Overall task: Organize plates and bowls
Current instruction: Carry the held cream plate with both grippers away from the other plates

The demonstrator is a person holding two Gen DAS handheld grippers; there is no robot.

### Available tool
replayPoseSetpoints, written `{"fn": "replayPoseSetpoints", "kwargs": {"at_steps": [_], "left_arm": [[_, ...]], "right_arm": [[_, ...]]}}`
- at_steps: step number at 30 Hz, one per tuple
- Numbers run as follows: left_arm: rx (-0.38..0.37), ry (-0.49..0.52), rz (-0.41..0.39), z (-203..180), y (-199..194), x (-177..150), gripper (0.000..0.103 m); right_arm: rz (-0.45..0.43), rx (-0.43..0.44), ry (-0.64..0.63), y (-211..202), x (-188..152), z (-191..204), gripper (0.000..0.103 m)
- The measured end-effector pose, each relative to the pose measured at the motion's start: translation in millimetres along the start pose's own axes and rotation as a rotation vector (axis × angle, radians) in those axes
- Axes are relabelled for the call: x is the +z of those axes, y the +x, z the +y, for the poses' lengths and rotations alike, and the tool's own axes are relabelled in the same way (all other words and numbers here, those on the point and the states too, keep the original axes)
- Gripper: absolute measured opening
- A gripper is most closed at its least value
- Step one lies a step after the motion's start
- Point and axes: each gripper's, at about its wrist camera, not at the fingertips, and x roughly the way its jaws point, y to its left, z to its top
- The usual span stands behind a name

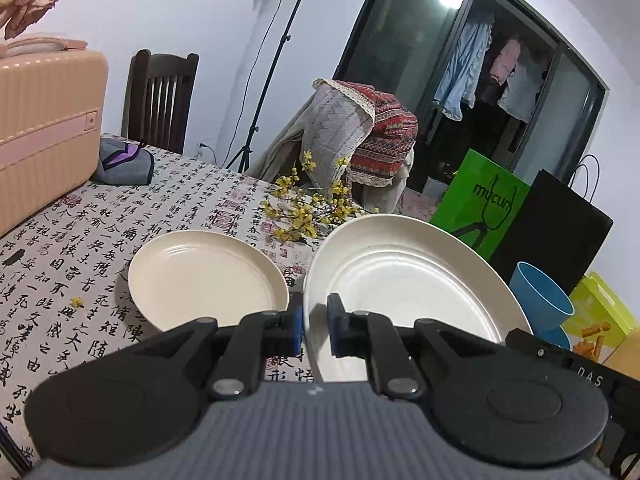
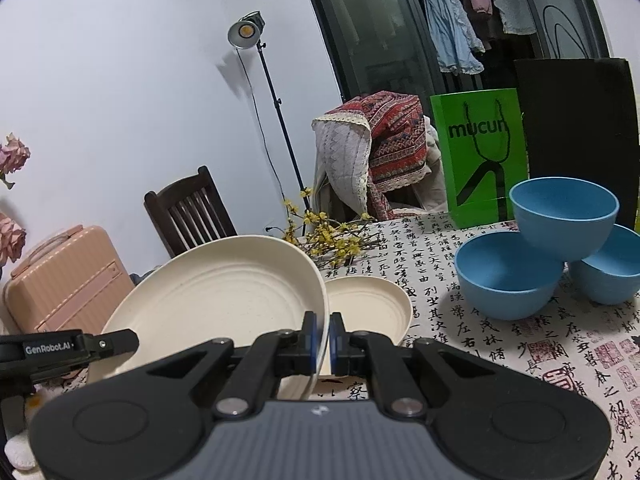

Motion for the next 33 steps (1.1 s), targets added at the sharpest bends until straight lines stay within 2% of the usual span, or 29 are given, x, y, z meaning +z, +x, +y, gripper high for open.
{"fn": "replayPoseSetpoints", "kwargs": {"at_steps": [33], "left_arm": [[-0.093,0.068,-0.019,-27,-34,-37,0.012]], "right_arm": [[-0.053,-0.035,0.054,-58,-28,-29,0.006]]}}
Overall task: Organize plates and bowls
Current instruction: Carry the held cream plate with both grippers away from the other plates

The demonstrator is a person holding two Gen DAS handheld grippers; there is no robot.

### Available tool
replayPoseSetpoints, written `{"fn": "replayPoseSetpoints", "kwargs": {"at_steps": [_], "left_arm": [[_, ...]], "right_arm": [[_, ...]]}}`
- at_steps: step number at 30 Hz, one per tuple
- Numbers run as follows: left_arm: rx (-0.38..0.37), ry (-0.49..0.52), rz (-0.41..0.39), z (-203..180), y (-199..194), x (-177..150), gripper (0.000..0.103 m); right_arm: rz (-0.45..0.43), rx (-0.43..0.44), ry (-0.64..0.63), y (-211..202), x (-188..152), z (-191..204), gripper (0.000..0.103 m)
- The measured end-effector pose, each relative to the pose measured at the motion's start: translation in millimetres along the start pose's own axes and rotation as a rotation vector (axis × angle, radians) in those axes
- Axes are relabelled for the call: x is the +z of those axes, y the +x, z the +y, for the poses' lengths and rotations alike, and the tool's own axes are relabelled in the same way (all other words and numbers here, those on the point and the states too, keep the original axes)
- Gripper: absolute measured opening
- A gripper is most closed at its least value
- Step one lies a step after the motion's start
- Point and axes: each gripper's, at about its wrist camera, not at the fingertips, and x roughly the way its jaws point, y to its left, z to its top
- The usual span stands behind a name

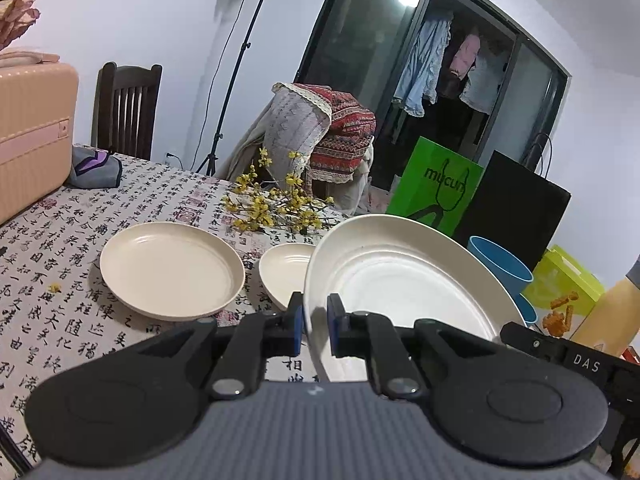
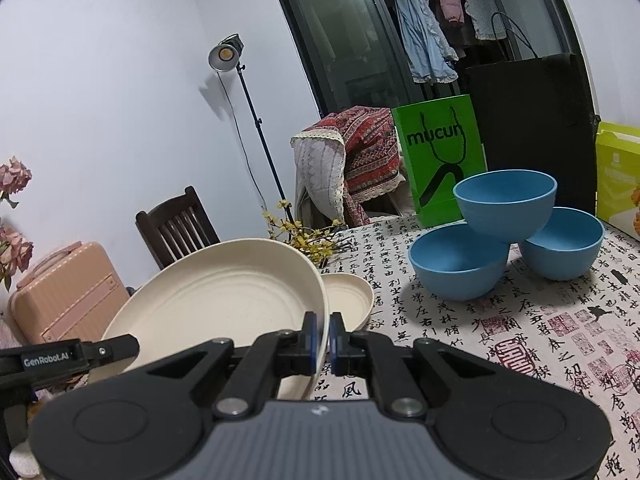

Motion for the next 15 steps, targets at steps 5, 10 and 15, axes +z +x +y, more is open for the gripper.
{"fn": "replayPoseSetpoints", "kwargs": {"at_steps": [5,10,15], "left_arm": [[-0.020,0.010,0.002,-2,-4,-8,0.012],[-0.035,0.021,-0.009,-4,-10,-15,0.012],[-0.052,0.029,0.008,-4,-10,-23,0.012]], "right_arm": [[-0.008,0.000,0.013,-9,-6,-4,0.006],[-0.018,0.003,0.017,-17,-12,-8,0.006],[-0.022,0.003,0.016,-25,-18,-13,0.006]]}}
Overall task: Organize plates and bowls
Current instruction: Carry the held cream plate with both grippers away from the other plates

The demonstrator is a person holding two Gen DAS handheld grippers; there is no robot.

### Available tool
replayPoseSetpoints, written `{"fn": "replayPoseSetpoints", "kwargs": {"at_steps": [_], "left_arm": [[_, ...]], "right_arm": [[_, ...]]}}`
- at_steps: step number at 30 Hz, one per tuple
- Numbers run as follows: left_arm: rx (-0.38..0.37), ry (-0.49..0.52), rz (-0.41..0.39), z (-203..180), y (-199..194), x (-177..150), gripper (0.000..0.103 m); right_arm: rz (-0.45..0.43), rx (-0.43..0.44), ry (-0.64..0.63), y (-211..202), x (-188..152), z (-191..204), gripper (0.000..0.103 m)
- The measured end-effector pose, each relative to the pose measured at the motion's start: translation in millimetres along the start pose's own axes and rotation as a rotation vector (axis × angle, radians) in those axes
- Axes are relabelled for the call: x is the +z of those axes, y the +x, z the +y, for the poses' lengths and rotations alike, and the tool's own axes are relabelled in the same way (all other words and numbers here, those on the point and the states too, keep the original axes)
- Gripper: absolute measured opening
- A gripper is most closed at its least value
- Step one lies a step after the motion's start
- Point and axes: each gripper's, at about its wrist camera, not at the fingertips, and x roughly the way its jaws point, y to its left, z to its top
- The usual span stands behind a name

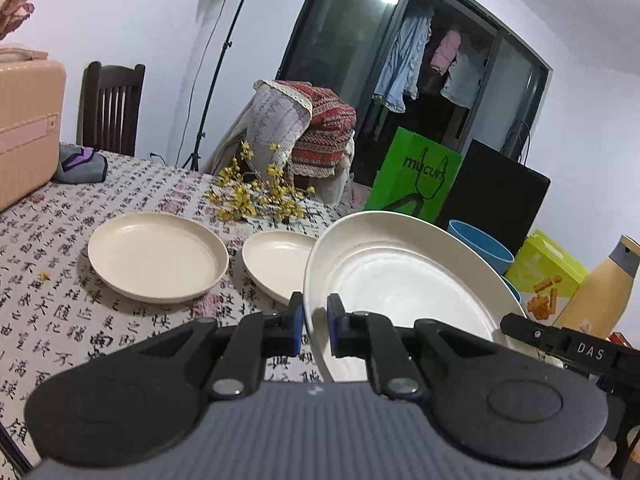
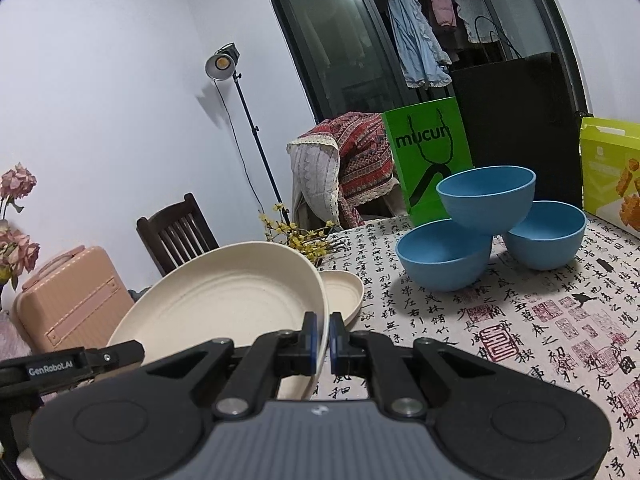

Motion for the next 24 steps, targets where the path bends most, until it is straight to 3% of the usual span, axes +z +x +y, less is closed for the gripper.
{"fn": "replayPoseSetpoints", "kwargs": {"at_steps": [24], "left_arm": [[-0.033,0.059,0.015,-16,1,-34,0.012]], "right_arm": [[0.004,-0.031,0.033,-20,-29,-26,0.006]]}}
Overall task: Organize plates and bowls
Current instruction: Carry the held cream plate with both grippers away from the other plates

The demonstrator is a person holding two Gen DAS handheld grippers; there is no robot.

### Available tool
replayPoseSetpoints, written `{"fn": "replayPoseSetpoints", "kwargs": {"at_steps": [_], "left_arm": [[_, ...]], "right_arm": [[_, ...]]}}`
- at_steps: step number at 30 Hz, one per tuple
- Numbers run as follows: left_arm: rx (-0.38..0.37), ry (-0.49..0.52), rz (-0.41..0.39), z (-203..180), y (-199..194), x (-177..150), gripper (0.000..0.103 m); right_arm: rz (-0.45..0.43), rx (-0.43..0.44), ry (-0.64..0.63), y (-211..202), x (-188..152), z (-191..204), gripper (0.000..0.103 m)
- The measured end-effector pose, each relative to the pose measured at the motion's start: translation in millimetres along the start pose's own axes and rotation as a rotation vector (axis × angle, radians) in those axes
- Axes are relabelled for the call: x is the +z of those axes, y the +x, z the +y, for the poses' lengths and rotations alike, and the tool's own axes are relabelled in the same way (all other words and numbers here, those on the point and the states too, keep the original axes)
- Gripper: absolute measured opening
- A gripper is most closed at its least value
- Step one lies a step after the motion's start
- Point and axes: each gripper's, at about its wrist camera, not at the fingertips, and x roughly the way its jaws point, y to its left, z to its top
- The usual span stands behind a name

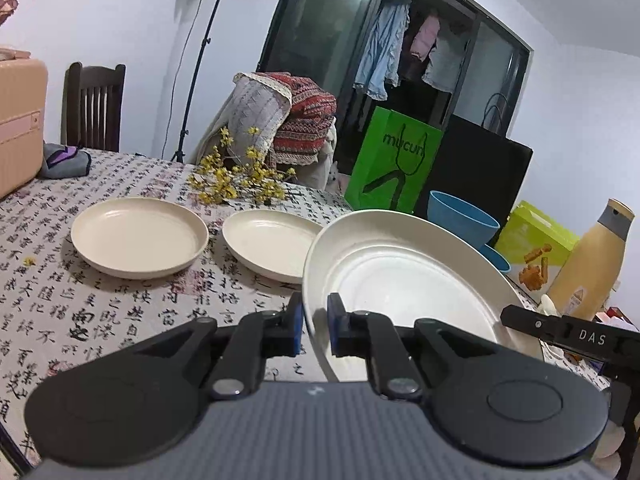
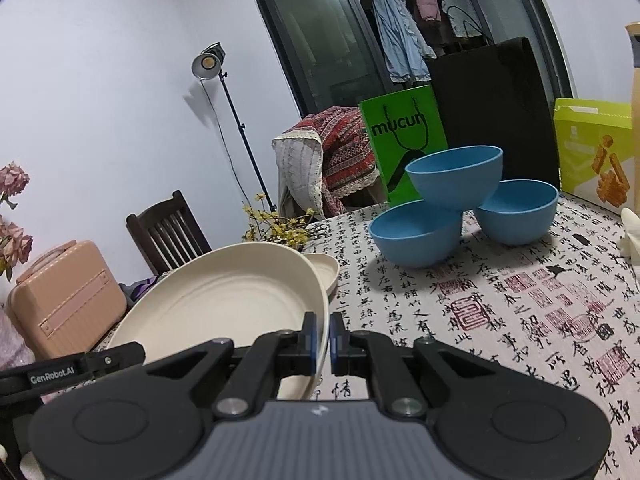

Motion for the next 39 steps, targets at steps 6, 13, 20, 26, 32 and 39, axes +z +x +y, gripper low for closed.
{"fn": "replayPoseSetpoints", "kwargs": {"at_steps": [6,13,20,26,32,39], "left_arm": [[-0.016,0.008,0.016,-7,4,-7,0.012],[-0.032,0.013,0.038,-14,9,-15,0.012],[-0.041,0.017,0.066,-17,16,-24,0.012],[-0.046,0.027,0.093,-21,23,-31,0.013],[-0.049,0.034,0.118,-25,31,-38,0.013],[-0.047,0.038,0.147,-28,41,-44,0.013]], "right_arm": [[-0.004,-0.014,0.010,-6,-6,-10,0.006],[0.001,-0.027,0.020,-10,-10,-23,0.006],[0.014,-0.040,0.031,-10,-14,-32,0.006],[0.032,-0.053,0.049,-9,-20,-43,0.006],[0.050,-0.065,0.064,-5,-26,-53,0.006],[0.071,-0.073,0.080,-1,-31,-62,0.006]]}}
